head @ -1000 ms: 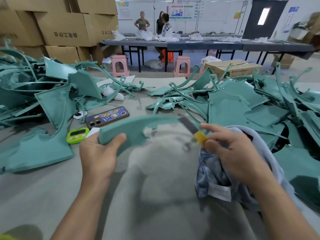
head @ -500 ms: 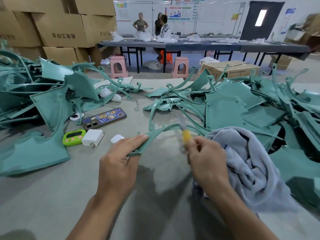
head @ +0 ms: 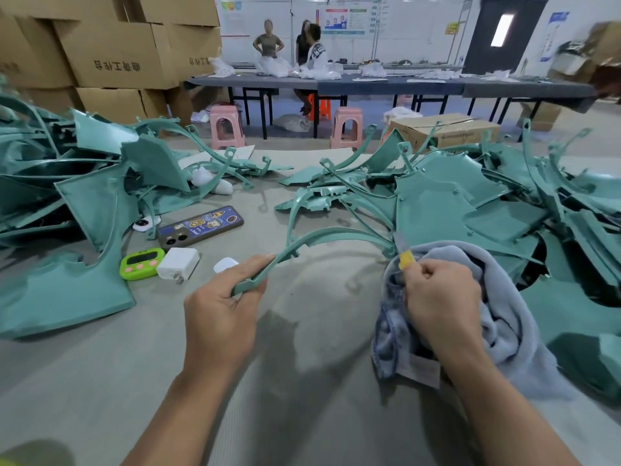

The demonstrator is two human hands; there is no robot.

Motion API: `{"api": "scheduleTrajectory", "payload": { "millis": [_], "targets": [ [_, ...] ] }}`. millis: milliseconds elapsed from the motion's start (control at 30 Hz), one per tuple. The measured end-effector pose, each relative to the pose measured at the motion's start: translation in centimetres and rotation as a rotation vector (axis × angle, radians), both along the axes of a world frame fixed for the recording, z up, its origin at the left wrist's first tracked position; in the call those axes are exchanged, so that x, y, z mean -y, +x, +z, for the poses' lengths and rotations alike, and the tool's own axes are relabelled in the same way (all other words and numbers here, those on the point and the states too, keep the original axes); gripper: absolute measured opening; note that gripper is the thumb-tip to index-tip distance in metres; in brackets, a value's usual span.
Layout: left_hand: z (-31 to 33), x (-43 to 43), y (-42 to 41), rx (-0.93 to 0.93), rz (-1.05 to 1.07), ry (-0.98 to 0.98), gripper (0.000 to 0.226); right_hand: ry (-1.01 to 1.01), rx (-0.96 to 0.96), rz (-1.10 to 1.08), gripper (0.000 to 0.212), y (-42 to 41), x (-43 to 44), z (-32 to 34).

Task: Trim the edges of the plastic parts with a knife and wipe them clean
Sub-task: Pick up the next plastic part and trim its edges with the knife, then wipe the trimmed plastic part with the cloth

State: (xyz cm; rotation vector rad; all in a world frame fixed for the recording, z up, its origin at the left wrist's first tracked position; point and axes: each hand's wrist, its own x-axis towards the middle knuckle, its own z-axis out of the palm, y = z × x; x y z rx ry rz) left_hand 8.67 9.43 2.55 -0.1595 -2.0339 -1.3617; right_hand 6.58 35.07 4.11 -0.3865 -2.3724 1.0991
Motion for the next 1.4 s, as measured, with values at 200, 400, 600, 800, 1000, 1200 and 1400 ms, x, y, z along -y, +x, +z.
{"api": "scheduleTrajectory", "payload": {
  "millis": [200,400,600,800,1000,1200,1400],
  "targets": [
    [0.0,0.2,-0.1,-0.009,-0.012,-0.052,0.055,0.028,-0.084,0.253,0.039,0.6,2.7,0.0],
    [-0.4,2.0,-1.5,0.037,0.300,0.179,0.012,0.069,0.049,0.095,0.045,0.5,0.9,0.1],
    [-0.8,2.5,-2.1,0.089,0.409,0.374,0.025,0.177,0.149,0.310,0.015,2.2,3.4,0.7],
    [-0.8,1.3,-2.4,0.146,0.215,0.702,0.013,0.591,0.243,-0.140,0.055,1.3,-1.0,1.6],
    [0.2,-0.3,-1.8,0.227,-0.021,0.854,0.017,0.284,-0.258,0.224,0.011,1.7,-0.2,1.8],
    [-0.2,-2.5,-1.5,0.239,-0.268,0.816,0.025,0.194,-0.523,0.484,0.019,3.6,7.9,2.2],
    [-0.6,-3.0,-1.2,0.363,-0.481,1.167,0.028,0.317,-0.343,0.556,0.022,1.8,12.9,-0.6]
  ]
}}
